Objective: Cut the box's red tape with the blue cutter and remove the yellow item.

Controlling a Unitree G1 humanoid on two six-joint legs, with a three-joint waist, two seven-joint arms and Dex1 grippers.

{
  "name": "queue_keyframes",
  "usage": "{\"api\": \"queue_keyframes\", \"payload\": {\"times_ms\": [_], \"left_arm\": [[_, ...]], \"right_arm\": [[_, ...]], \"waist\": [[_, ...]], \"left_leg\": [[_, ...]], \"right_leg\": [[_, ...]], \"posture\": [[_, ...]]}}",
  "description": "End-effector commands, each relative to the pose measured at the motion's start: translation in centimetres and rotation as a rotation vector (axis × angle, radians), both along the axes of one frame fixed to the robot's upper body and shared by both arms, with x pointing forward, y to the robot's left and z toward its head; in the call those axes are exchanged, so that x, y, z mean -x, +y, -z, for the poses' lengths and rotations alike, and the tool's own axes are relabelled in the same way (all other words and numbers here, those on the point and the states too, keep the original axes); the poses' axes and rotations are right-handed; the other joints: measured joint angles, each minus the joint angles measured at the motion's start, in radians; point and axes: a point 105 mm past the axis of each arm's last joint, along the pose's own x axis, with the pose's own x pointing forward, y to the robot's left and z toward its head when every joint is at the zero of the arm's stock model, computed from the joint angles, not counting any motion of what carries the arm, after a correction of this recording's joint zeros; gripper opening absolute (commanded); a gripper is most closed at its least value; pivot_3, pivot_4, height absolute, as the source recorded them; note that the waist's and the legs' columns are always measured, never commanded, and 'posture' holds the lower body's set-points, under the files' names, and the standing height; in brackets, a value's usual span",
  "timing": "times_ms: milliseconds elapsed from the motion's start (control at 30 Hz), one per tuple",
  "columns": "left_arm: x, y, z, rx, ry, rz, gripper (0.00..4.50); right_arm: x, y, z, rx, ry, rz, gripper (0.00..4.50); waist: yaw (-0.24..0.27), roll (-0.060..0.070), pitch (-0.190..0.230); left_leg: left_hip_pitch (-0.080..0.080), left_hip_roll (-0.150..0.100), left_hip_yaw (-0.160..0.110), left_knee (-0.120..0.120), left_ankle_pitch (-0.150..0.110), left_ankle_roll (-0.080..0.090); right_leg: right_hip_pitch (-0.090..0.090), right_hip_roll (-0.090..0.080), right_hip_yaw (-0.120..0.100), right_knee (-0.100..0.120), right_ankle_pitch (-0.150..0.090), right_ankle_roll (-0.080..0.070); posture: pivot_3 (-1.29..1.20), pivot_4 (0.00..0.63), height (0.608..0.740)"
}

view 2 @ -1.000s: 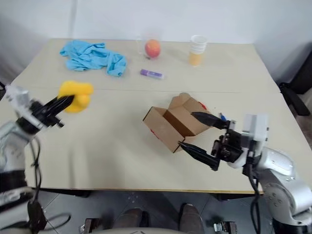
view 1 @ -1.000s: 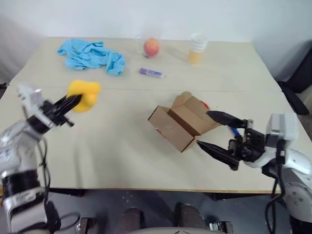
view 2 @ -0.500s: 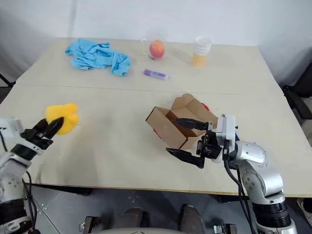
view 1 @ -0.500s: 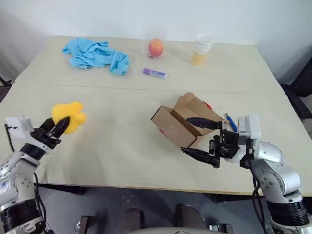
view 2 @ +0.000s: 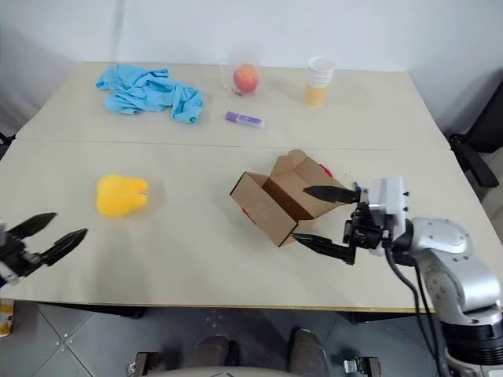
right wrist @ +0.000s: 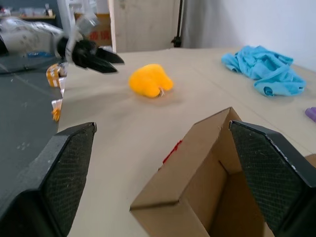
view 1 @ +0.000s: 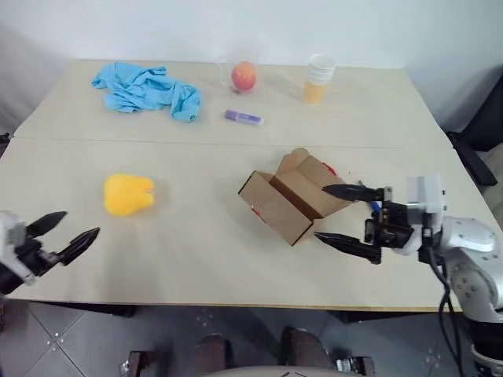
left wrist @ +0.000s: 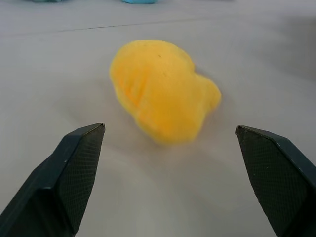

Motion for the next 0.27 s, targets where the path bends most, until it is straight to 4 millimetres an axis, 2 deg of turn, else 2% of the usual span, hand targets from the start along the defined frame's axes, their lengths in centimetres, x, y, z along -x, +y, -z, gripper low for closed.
{"api": "queue_keyframes", "payload": {"times_ms": [33,133,267], "left_arm": [[2.1,0.0,-0.4,-0.115,0.019,0.022,4.49],[3.5,0.1,0.7,-0.160,0.062,0.013,4.49],[3.7,0.0,0.6,-0.175,0.014,-0.024,4.49]], "right_arm": [[1.2,-1.1,-0.1,0.061,-0.022,-0.023,4.50],[1.5,-1.6,0.5,0.083,-0.027,-0.008,4.50],[1.3,-2.4,1.7,0.102,-0.055,0.062,4.50]], "waist": [[0.003,0.001,0.000],[0.000,0.002,0.000],[0.003,0.002,0.000]], "left_leg": [[0.000,0.000,-0.001,0.000,0.000,0.000],[0.001,0.000,0.000,0.000,-0.002,0.001],[0.001,0.000,0.000,0.000,-0.003,0.002]], "right_leg": [[0.001,0.000,0.000,0.000,0.000,0.000],[0.001,0.000,0.000,-0.001,0.000,0.000],[0.001,0.000,0.000,-0.002,0.000,0.000]], "posture": [[0.00,0.150,0.740],[0.00,0.150,0.740],[0.00,0.150,0.740]]}}
